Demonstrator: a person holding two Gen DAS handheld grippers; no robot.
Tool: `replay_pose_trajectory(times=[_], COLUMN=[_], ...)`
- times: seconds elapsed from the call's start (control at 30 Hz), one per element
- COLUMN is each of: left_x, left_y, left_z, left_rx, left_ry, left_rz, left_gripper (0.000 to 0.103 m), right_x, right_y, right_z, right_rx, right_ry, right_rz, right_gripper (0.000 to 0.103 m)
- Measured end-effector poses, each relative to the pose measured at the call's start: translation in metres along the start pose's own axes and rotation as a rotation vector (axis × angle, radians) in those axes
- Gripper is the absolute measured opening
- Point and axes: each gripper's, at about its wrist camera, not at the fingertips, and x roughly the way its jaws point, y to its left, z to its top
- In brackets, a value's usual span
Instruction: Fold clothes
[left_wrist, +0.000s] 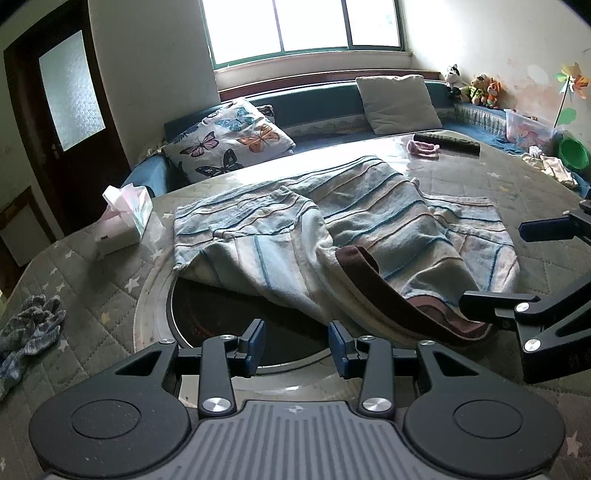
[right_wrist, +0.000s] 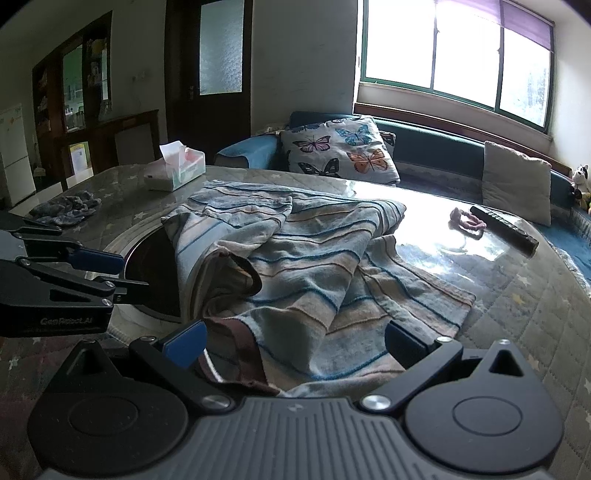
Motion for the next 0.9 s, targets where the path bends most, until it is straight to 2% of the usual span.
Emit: replay_pose_trajectory(times=[0.9], left_x=[0.024], left_y=[0.021], left_z=[0.045], left_rx=[-0.005], left_ry=[-0.015], left_rz=[0.006], left_gripper=[0.041], right_x=[0.032], right_y=[-0.031], right_z=[0.028], right_rx=[0.037], right_ry=[0.024], right_rz=[-0.004], right_gripper=[0.103])
